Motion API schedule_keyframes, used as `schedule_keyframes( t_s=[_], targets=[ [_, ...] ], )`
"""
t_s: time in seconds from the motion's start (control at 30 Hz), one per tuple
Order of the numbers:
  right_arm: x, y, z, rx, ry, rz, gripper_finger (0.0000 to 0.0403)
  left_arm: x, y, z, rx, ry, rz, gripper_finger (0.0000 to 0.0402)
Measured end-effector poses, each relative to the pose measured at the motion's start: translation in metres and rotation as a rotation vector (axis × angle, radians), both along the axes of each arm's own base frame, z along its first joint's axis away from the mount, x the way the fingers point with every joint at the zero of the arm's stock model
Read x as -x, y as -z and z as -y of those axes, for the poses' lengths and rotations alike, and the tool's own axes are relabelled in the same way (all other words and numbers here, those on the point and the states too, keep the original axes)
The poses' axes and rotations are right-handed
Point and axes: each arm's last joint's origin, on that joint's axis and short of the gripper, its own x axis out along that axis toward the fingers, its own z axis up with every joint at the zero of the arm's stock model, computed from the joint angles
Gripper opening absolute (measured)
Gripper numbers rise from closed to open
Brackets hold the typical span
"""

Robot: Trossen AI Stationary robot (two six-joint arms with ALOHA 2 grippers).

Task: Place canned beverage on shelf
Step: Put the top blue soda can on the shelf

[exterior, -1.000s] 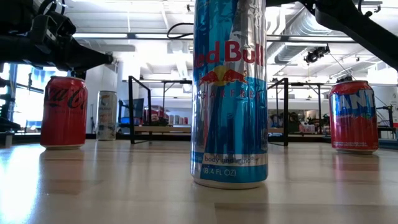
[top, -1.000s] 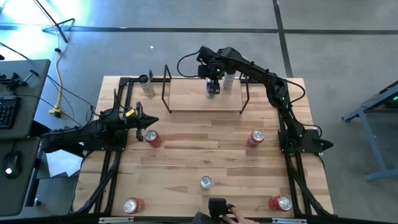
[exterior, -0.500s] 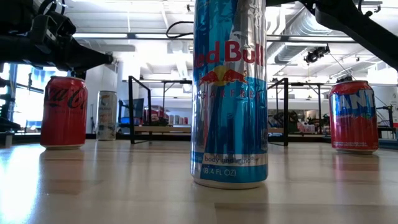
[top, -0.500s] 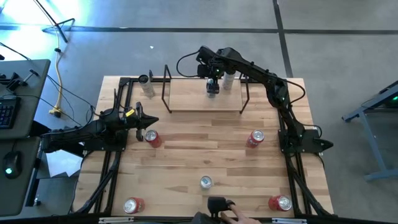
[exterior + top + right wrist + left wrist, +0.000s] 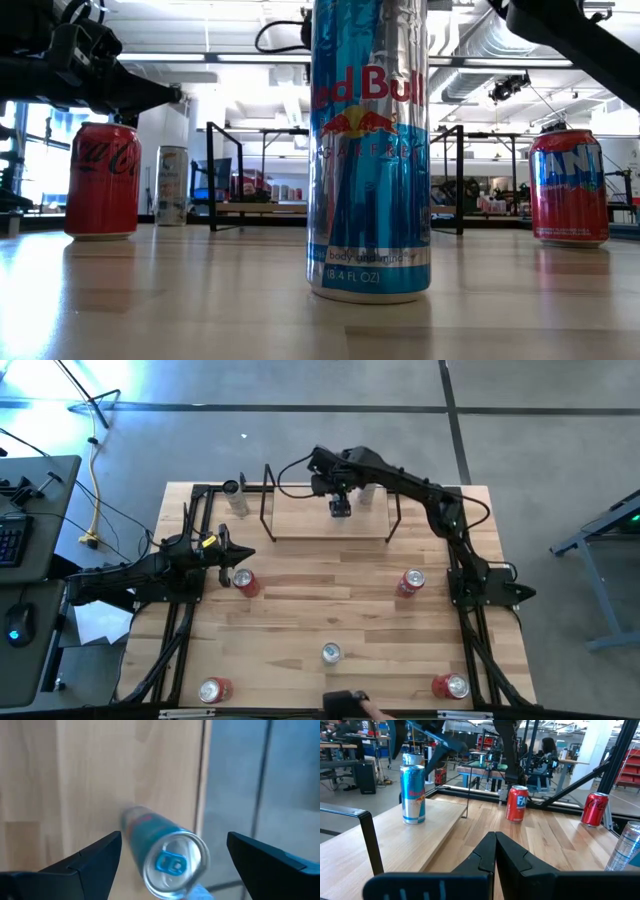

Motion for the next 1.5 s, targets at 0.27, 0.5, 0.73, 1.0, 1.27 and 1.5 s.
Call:
schedule_keyframes(
  t_s=[0.27, 0.5, 0.73, 1.0, 1.27, 1.5],
  targets=[
    [-0.003, -0.024, -0.043, 0.031, -0.057, 0.053, 0.0349, 0.0, 0.0, 0.0, 0.0, 0.0, -0.004, 0.0001],
    [-0.01, -0.015, -0.089, 0.061, 0.079, 0.027, 0.032, 0.0, 0.0, 0.0, -0.001, 0.0, -0.005, 0.0001],
    [-0.029, 0.028, -0.125, 0.109, 0.133, 0.057, 0.0226, 0.0, 0.001, 0.0, -0.005, 0.0, -0.007, 0.0001],
    [-0.023, 0.09, -0.131, 0.146, 0.202, 0.114, 0.0022, 0.0, 0.003, 0.0, 0.005, 0.0, -0.031, 0.0001],
    [0.032, 0.097, -0.142, 0.119, 0.294, 0.659, 0.0017, 0.0, 0.004, 0.0, 0.001, -0.001, -0.039, 0.0001],
    [0.067, 0.129, -0.146, -0.06, 0.261, 0.886, 0.0007, 0.0, 0.004, 0.0, 0.0, -0.003, -0.038, 0.0001]
  ],
)
